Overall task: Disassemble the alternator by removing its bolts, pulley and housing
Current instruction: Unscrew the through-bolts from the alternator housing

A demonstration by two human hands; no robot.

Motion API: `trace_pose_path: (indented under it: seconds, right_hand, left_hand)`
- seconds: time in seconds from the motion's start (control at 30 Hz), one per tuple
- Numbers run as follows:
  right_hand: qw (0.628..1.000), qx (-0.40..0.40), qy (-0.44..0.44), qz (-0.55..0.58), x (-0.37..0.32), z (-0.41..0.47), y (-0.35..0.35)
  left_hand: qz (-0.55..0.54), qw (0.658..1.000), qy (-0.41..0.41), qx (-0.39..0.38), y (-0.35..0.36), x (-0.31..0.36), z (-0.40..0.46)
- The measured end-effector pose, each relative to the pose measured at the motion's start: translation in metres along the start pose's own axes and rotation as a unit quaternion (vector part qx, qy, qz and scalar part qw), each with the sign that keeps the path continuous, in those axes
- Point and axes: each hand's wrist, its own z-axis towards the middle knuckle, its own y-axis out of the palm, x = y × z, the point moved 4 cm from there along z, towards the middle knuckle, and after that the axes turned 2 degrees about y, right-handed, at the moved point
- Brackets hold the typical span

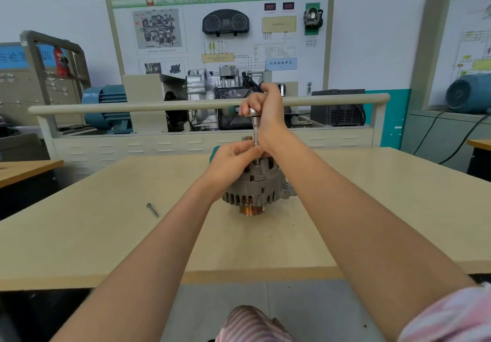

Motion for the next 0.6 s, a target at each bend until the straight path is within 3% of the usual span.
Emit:
trace_pose_path:
  seconds: [0.07, 0.1, 0.13, 0.2, 0.23, 0.27, 0.3, 0.37, 0.43, 0.5, 0.53, 0.6]
  right_hand:
    - [0.991, 0.024, -0.076, -0.108, -0.001, -0.010, 0.002]
    - [0.965, 0.045, -0.147, -0.210, 0.000, -0.018, 0.003]
    - [0.913, 0.076, -0.226, -0.331, 0.001, -0.028, 0.004]
    - [0.755, 0.169, -0.310, -0.553, 0.007, -0.042, 0.009]
    - [0.700, 0.202, -0.312, -0.610, 0.009, -0.045, 0.011]
    - [0.678, 0.212, -0.304, -0.634, 0.009, -0.044, 0.012]
    - [0.688, 0.205, -0.296, -0.631, 0.008, -0.042, 0.012]
    - [0.756, 0.171, -0.285, -0.564, 0.002, -0.034, 0.011]
    - [0.856, 0.117, -0.246, -0.439, -0.004, -0.023, 0.007]
    - [0.953, 0.056, -0.154, -0.255, -0.004, -0.013, 0.003]
    - [0.980, 0.028, -0.107, -0.168, -0.003, -0.009, 0.001]
    - [0.998, -0.007, -0.040, -0.040, -0.002, -0.003, 0.000]
  left_hand:
    - [0.018, 1.000, 0.005, 0.009, -0.001, 0.001, -0.001]
    - [0.030, 0.999, 0.007, 0.020, -0.003, 0.000, -0.001]
    - [0.042, 0.998, 0.003, 0.036, -0.004, -0.002, 0.000]
    - [0.059, 0.996, -0.009, 0.061, -0.007, -0.004, 0.001]
    - [0.064, 0.996, -0.013, 0.064, -0.007, -0.005, 0.002]
    - [0.065, 0.996, -0.015, 0.065, -0.006, -0.005, 0.002]
    - [0.063, 0.996, -0.016, 0.064, -0.005, -0.005, 0.002]
    - [0.054, 0.997, -0.011, 0.061, -0.004, -0.004, 0.001]
    - [0.046, 0.998, -0.003, 0.037, -0.002, -0.001, 0.000]
    - [0.032, 0.999, 0.003, 0.000, 0.001, 0.000, 0.000]
    - [0.024, 1.000, 0.004, -0.012, 0.002, 0.000, 0.000]
    - [0.008, 1.000, 0.005, -0.014, 0.001, 0.000, 0.001]
